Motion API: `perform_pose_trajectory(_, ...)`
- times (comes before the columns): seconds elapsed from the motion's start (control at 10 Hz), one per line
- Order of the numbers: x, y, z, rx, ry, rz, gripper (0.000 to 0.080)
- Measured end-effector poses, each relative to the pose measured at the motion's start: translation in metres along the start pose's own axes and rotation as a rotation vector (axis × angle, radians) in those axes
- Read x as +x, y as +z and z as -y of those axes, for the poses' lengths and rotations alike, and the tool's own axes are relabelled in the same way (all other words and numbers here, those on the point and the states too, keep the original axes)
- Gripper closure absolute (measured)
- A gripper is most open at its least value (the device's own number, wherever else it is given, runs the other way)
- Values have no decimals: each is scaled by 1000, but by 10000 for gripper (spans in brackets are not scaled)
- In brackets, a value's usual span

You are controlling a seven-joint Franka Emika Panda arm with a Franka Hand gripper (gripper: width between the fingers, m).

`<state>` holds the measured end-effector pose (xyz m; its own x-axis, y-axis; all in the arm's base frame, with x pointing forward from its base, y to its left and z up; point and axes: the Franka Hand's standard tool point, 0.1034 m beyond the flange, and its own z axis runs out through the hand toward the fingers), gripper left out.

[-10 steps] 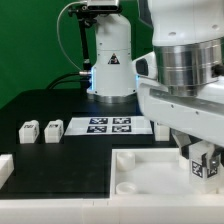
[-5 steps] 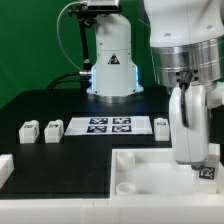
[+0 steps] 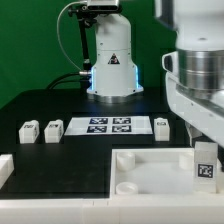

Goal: Assemble one leg

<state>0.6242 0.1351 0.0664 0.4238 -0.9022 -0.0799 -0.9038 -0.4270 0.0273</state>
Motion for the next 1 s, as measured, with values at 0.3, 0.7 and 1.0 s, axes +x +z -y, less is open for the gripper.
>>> perform_pose_trajectory(0.3,7,-1,-1,1,-307,-6,151)
perform_pose_trajectory(0.7,24,-8,7,27,-851,-50,151)
perform_pose_trajectory(1.0,23,-8,7,29,-776,-47,240)
